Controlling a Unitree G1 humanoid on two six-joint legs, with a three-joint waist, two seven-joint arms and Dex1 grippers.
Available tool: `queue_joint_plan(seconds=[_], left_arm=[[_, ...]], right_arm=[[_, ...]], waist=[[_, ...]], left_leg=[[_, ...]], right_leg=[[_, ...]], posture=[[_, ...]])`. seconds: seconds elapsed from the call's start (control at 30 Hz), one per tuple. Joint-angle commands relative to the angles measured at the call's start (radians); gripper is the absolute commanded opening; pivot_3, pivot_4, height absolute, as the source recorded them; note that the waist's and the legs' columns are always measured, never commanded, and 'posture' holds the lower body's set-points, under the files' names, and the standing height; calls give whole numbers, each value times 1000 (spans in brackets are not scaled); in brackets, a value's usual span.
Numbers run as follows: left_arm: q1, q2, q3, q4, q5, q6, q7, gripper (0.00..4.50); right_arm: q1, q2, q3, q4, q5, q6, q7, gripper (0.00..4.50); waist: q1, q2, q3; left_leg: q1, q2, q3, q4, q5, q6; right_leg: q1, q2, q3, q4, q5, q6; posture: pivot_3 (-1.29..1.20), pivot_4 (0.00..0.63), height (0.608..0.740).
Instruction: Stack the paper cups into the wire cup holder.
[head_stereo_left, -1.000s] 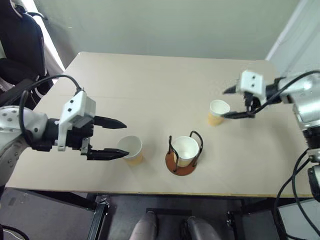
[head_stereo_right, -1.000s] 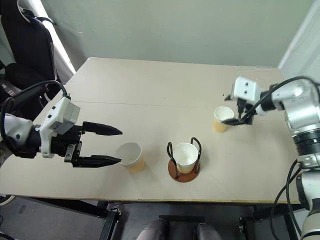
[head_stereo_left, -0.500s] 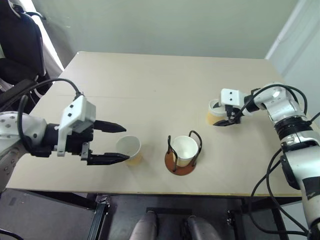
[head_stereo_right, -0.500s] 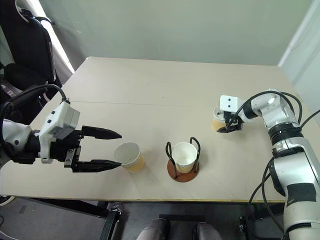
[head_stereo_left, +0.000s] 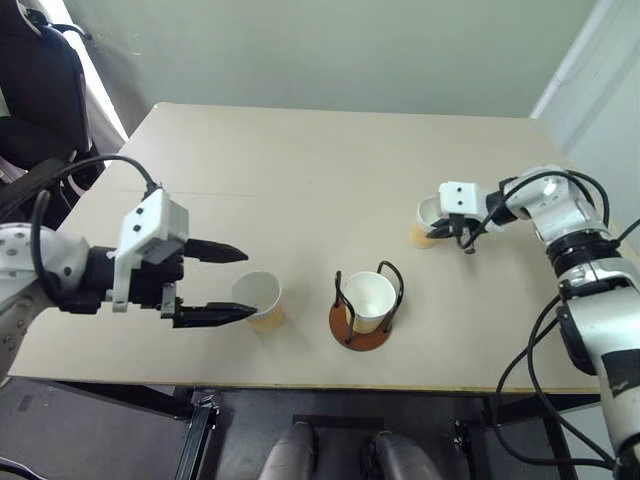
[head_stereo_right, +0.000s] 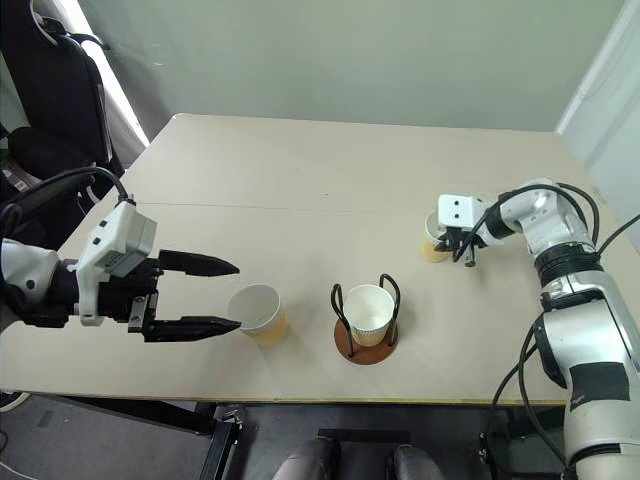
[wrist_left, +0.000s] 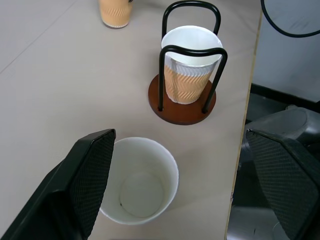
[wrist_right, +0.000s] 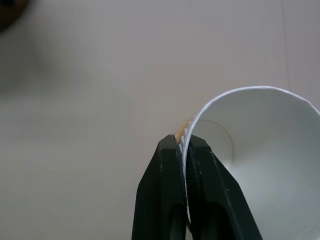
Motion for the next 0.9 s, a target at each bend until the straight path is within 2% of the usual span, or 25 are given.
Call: queue_joint_plan(seconds=[0.03,0.17,0.3,0.37,0.5,0.67,0.9], left_arm=[[-11,29,44,0,5,-14,-12,4500],[6,28,43,-3,2,-17,-21,4500],[-10,20,6,0,11,-28,-20,4500],[-23,18,-10,4,14,-32,-20,4500],[-37,19,-32,13,25,-41,-27,4500],[-37,17,-38,9,23,-41,-24,4500],[-13,18,-22,-4,20,-37,-17,4500]], right_arm=[[-66,-64,-129,-213,196,146,184,38],[-64,-196,-196,-666,671,531,229,38],[29,-214,-210,-957,839,738,229,38],[75,-213,-202,-1060,854,781,227,38],[133,-195,-163,-1157,812,811,193,38],[177,-185,-97,-1164,697,747,187,38],[209,-161,-57,-1171,642,726,197,38]], waist=[[0,0,0],[1,2,1],[-5,-5,-3],[-10,-6,-3],[-12,-4,-1],[-13,-4,-1],[-13,-4,-1]], left_leg=[[-1,0,0,0,0,0],[-4,0,1,-2,8,-7],[2,6,1,-2,8,-7],[8,11,1,-1,5,-6],[9,15,1,2,2,1],[14,19,0,1,3,0],[13,19,0,2,2,1]], right_leg=[[0,0,0,0,0,0],[-3,1,0,-3,0,-1],[5,6,0,-6,-4,-5],[13,12,1,-10,-5,-8],[11,16,2,-3,-5,-11],[11,20,2,1,-6,-15],[11,20,2,0,-6,-15]], posture=[[0,150,740],[0,150,740],[0,150,740],[0,150,740],[0,150,740],[0,150,740],[0,150,740]])
